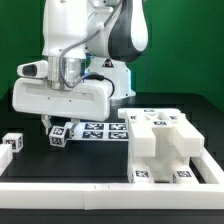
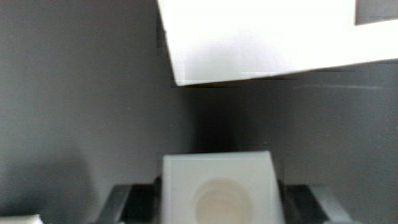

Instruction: Assemble chair

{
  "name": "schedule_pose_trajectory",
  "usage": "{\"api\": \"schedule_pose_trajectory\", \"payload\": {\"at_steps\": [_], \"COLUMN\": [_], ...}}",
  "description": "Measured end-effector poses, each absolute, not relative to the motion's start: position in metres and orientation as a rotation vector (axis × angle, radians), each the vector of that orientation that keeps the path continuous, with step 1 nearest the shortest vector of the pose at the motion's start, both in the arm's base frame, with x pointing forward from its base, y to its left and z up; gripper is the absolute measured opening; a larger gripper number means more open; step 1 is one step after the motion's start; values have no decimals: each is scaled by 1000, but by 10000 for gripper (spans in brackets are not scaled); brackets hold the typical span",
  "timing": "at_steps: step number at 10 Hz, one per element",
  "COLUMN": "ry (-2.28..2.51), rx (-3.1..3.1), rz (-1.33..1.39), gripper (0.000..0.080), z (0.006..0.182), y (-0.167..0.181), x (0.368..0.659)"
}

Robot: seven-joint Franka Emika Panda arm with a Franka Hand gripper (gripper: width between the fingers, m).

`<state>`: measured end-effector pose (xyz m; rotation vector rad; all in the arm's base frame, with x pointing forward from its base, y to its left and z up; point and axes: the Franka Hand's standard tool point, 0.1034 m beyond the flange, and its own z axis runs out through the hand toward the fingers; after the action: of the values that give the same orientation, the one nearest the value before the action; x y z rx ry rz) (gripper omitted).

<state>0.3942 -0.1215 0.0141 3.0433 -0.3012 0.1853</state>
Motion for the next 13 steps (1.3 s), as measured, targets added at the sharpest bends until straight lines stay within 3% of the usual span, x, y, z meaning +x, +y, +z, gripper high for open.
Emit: {"api": "schedule_pose_trajectory", "payload": {"at_steps": [1, 2, 3, 4, 8, 13], "ry": [-301, -301, -304, -308, -307, -266], "rx": [3043, 3043, 3059, 3099, 3228, 3214], "rz": [185, 185, 160, 101, -272, -834], "gripper": [448, 448, 608, 637, 649, 649], "z": [14, 14, 13, 12, 36, 23], "y": [-122, -122, -118, -113, -111, -106], "x": [394, 394, 393, 394, 443, 449]}}
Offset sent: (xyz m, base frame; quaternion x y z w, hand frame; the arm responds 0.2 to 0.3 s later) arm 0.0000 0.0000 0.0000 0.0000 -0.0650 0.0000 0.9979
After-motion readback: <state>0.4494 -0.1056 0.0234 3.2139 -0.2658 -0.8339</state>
